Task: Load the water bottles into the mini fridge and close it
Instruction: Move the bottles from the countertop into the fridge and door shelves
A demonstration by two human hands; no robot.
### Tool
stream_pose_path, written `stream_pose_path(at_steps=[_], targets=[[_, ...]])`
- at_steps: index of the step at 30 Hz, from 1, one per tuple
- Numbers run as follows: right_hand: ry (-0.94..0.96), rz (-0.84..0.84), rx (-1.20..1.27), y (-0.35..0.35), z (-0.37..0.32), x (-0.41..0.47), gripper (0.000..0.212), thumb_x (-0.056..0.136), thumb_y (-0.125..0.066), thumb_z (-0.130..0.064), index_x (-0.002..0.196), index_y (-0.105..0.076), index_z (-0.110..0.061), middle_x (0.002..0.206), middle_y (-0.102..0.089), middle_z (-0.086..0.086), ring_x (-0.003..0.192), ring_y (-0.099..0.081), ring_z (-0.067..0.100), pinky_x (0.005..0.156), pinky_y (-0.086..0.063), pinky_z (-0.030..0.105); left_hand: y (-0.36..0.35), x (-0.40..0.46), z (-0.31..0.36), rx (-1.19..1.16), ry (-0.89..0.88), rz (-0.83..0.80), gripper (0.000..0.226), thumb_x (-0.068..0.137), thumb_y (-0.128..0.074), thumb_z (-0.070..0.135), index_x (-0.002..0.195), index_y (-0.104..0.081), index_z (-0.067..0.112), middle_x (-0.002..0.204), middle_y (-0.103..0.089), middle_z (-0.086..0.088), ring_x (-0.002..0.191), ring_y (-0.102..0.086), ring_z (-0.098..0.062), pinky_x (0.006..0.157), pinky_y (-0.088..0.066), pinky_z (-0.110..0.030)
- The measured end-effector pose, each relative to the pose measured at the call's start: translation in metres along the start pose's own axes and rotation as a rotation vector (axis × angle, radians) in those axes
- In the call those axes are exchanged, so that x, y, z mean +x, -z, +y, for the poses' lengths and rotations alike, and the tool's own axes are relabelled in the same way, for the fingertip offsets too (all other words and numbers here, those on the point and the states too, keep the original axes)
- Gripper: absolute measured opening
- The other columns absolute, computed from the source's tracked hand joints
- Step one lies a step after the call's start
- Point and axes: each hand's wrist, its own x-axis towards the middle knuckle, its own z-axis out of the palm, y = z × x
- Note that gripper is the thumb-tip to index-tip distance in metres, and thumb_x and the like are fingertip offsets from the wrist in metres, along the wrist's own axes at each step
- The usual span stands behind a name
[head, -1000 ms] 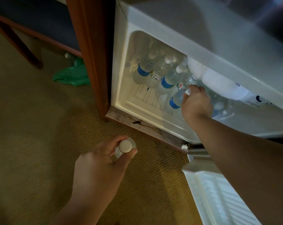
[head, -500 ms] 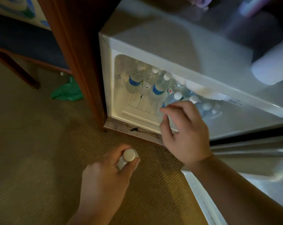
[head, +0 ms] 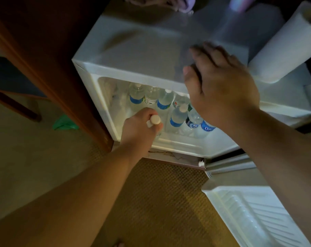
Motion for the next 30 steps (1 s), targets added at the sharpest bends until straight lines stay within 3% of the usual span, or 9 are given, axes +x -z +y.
stream_pose_path(at_steps=[3, 6, 8, 10, 15, 22, 26, 30], targets=[[-0.005, -0.004, -0.012, -0.001, 0.002, 0.001, 0.06, 0.104, -0.022, -0.05, 0.152, -0.043, -0.021, 0.156, -0.046, 0.01, 0.144, -0.04, 0.033, 0.119, -0.032, 0.051, -0.014, 0.031, -0.005, 0.069, -0.01, -0.003, 0.017, 0.087, -0.077, 0.037, 0.098, -0.065, 0.035, 0.089, -0.069, 0.016, 0.082, -0.061, 0.001, 0.062, -0.039, -0.013], [0.006, -0.005, -0.024, -0.001, 0.003, 0.001, 0.06, 0.105, -0.021, -0.05, 0.153, -0.042, -0.02, 0.156, -0.045, 0.012, 0.144, -0.04, 0.034, 0.117, -0.031, 0.051, -0.026, 0.052, -0.009, 0.102, 0.01, -0.012, 0.02, 0.085, -0.079, 0.036, 0.095, -0.061, 0.039, 0.091, -0.069, 0.014, 0.078, -0.059, 0.002, 0.057, -0.037, -0.012], [0.011, 0.003, -0.031, -0.001, 0.002, 0.002, 0.06, 0.105, -0.021, -0.05, 0.153, -0.042, -0.019, 0.156, -0.045, 0.013, 0.143, -0.04, 0.036, 0.116, -0.031, 0.052, -0.032, 0.061, -0.012, 0.103, -0.009, -0.034, 0.024, 0.086, -0.08, 0.034, 0.096, -0.059, 0.04, 0.095, -0.071, 0.012, 0.082, -0.064, -0.005, 0.06, -0.045, -0.016], [0.011, 0.008, -0.047, -0.002, 0.002, 0.002, 0.061, 0.105, -0.022, -0.049, 0.153, -0.042, -0.019, 0.156, -0.044, 0.013, 0.143, -0.04, 0.037, 0.115, -0.032, 0.052, -0.038, 0.069, -0.012, 0.111, -0.041, -0.071, 0.024, 0.086, -0.08, 0.032, 0.101, -0.062, 0.033, 0.097, -0.072, 0.008, 0.088, -0.067, -0.012, 0.07, -0.057, -0.029], [0.015, 0.007, -0.06, 0.0, 0.002, 0.002, 0.063, 0.104, -0.021, -0.05, 0.153, -0.042, -0.018, 0.155, -0.045, 0.015, 0.141, -0.041, 0.038, 0.111, -0.034, 0.052, -0.051, 0.088, -0.011, 0.076, -0.04, -0.15, 0.029, 0.087, -0.08, 0.027, 0.112, -0.065, 0.024, 0.107, -0.073, 0.002, 0.102, -0.068, -0.02, 0.09, -0.058, -0.044], [0.006, -0.017, -0.077, 0.002, 0.001, 0.0, 0.063, 0.103, -0.02, -0.05, 0.155, -0.039, -0.021, 0.158, -0.041, 0.013, 0.142, -0.039, 0.037, 0.111, -0.033, 0.051, -0.062, 0.107, -0.012, 0.113, -0.047, -0.153, 0.016, 0.091, -0.073, 0.026, 0.104, -0.064, 0.024, 0.102, -0.073, 0.001, 0.096, -0.069, -0.021, 0.084, -0.059, -0.041], [-0.001, -0.004, -0.088, 0.002, -0.001, 0.002, 0.063, 0.102, -0.02, -0.05, 0.154, -0.04, -0.021, 0.157, -0.042, 0.012, 0.141, -0.04, 0.036, 0.11, -0.034, 0.05, -0.061, 0.105, -0.008, 0.151, -0.046, -0.167, 0.045, 0.087, -0.079, 0.029, 0.127, -0.06, 0.024, 0.107, -0.063, 0.005, 0.101, -0.064, -0.022, 0.079, -0.048, -0.029], [0.005, 0.039, -0.066, -0.001, 0.001, 0.004, 0.059, 0.103, -0.025, -0.05, 0.15, -0.044, -0.021, 0.152, -0.048, 0.013, 0.136, -0.046, 0.038, 0.107, -0.037, 0.053, -0.045, 0.083, 0.001, 0.171, 0.008, -0.161, 0.074, 0.084, -0.084, 0.03, 0.147, -0.046, 0.024, 0.138, -0.06, -0.002, 0.123, -0.058, -0.024, 0.098, -0.046, -0.031]])
